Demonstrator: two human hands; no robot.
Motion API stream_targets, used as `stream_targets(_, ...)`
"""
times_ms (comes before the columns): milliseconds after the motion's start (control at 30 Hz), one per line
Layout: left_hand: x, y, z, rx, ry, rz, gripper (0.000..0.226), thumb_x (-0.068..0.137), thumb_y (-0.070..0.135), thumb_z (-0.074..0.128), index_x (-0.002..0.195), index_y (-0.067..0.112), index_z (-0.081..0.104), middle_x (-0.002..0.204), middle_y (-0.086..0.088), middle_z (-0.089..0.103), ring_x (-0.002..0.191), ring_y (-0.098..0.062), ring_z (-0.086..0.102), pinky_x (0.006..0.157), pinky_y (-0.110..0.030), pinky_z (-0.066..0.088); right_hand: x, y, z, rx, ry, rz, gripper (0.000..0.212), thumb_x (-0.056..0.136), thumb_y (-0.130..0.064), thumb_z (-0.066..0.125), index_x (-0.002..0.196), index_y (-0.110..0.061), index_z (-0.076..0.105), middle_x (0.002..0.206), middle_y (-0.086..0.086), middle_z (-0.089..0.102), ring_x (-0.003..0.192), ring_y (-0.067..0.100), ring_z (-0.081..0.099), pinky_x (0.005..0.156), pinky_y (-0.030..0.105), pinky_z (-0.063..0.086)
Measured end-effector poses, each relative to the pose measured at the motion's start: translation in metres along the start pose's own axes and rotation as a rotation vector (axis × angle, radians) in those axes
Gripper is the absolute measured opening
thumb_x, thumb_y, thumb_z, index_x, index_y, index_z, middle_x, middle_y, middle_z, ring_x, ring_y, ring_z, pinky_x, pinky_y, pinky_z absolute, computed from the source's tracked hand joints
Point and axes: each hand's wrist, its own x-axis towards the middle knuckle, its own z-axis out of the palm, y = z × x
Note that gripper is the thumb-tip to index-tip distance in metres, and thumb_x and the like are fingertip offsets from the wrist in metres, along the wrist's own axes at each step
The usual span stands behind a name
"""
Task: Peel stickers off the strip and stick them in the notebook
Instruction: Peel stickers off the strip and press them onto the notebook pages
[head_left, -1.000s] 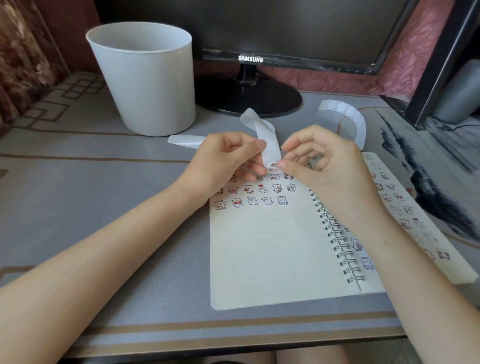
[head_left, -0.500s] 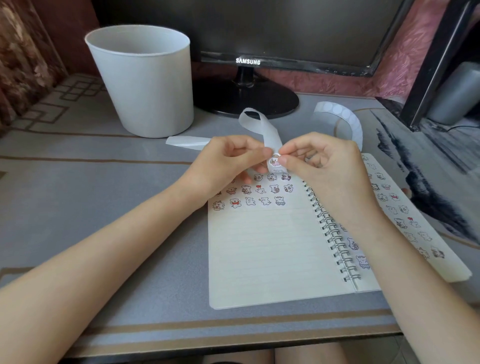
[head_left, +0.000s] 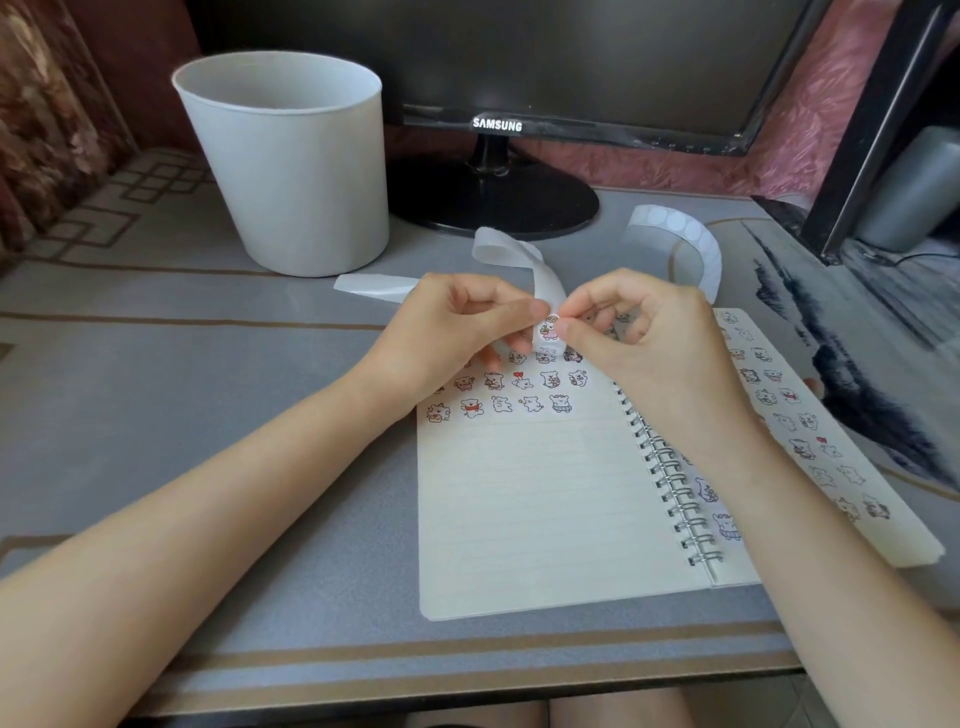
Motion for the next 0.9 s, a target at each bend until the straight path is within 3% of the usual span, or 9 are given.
stream_targets(67,0.001,-0.001,0.0,-0.008,0.004,-0.006,0.02,0.088,0.018,0.065,0.084,-0.002,0.07,0.068,-0.006,0.066,0.062,-0.008,0.059,0.052,-0.017,0.047,0.0,0.002,0.001,-0.052,0.001,-0.018,0.003,0.083,-0.015,0.071,0.085,-0.015,0.069,0.066,-0.013,0.055,0.054,-0.007,0.049,0.055,0.007,0.033)
stream_targets(267,0.003,-0.002,0.0,-0.015,0.027,-0.041,0.026,0.089,0.017,0.064,0.087,-0.009,0.067,0.07,-0.006,0.066,0.063,-0.01,0.061,0.051,-0.016,0.047,-0.001,0.004,0.001,-0.082,-0.013,-0.087,0.004,0.084,-0.017,0.069,0.082,-0.019,0.066,0.092,-0.01,0.057,0.086,0.007,0.051,0.082,0.019,0.038)
stream_targets(400,0.004,-0.003,-0.001,-0.014,0.041,-0.068,0.027,0.089,0.018,0.063,0.089,-0.009,0.067,0.075,-0.011,0.067,0.069,-0.016,0.061,0.052,-0.016,0.048,-0.001,-0.007,-0.006,0.072,-0.023,-0.051,0.003,0.083,-0.011,0.069,0.084,-0.012,0.067,0.078,-0.009,0.062,0.062,-0.006,0.054,0.062,0.006,0.038)
stream_targets(600,0.002,0.0,-0.001,0.029,0.045,-0.096,0.021,0.09,0.019,0.063,0.075,0.004,0.065,0.067,-0.005,0.067,0.046,-0.004,0.055,0.052,-0.012,0.046,-0.001,-0.008,-0.025,0.177,-0.184,0.182,0.006,0.079,-0.008,0.072,0.079,-0.013,0.069,0.079,0.004,0.069,0.068,0.004,0.058,0.066,0.012,0.047)
stream_targets(733,0.002,-0.001,0.0,0.033,0.04,-0.103,0.021,0.09,0.018,0.063,0.072,0.007,0.064,0.068,-0.006,0.067,0.049,-0.004,0.057,0.054,-0.013,0.049,-0.009,0.005,-0.025,0.13,-0.227,0.255,0.007,0.076,-0.014,0.076,0.074,-0.014,0.069,0.076,0.005,0.072,0.067,0.009,0.061,0.069,0.02,0.05)
stream_targets(900,0.004,-0.004,-0.001,0.04,0.045,-0.11,0.02,0.089,0.02,0.064,0.073,0.007,0.066,0.068,-0.005,0.068,0.056,-0.009,0.059,0.057,-0.016,0.051,-0.011,0.013,-0.022,0.025,-0.207,0.248,0.008,0.074,-0.016,0.078,0.073,-0.017,0.07,0.07,0.001,0.071,0.058,0.002,0.058,0.063,0.016,0.047)
